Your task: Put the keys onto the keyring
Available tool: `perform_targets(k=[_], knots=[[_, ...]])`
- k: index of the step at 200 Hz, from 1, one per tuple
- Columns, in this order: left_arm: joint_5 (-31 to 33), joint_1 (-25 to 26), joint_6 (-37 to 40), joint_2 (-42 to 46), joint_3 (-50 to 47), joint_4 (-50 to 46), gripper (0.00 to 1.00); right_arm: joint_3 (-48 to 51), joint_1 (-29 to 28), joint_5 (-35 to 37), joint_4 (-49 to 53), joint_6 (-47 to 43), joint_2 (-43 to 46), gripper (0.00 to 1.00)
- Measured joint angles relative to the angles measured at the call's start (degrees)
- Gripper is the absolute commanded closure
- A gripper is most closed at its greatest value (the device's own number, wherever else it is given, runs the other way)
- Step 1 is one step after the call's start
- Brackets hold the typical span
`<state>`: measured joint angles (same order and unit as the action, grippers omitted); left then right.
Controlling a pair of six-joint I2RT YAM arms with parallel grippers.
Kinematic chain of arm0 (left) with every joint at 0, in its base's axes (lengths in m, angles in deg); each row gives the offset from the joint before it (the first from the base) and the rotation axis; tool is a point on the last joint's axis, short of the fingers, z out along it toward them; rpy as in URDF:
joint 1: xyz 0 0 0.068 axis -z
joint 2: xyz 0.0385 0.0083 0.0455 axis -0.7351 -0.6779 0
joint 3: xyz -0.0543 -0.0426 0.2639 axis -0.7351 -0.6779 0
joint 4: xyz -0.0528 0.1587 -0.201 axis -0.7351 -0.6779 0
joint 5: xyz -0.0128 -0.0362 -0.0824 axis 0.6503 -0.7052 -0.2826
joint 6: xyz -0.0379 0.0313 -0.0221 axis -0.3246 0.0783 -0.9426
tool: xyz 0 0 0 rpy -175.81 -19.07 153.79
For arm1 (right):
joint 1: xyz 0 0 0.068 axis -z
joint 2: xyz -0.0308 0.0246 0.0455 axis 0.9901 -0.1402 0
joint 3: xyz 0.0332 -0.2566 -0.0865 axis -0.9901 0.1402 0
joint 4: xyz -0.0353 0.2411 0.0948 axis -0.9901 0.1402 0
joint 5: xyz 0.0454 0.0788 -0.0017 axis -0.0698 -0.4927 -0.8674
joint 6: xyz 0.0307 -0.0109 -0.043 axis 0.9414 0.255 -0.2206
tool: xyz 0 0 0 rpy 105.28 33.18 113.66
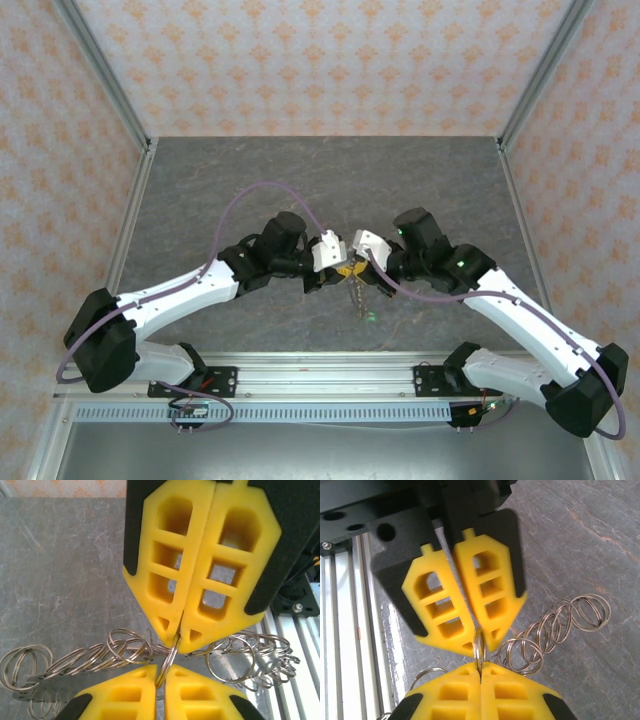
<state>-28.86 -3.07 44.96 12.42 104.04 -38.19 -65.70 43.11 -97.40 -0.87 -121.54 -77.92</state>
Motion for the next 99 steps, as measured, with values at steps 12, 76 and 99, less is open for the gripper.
perform_targets(k=[12, 76, 99], knots=[[-0.04, 0.02, -0.04, 0.00, 0.00, 0.00, 1.00, 0.00, 0.02, 0.37, -0.07, 0.04, 0.13, 0.92], [-1.33, 0.07, -2.16, 0.26, -3.23, 5.11, 1.00, 9.01, 1.57, -2.64, -9.46, 2.80, 6.16, 0.84], [-2.12, -0.04, -2.62, 0.26, -3.69, 5.68, 1.00, 12.66, 3.15, -5.79, -14.32, 4.66, 7.17, 0.85]])
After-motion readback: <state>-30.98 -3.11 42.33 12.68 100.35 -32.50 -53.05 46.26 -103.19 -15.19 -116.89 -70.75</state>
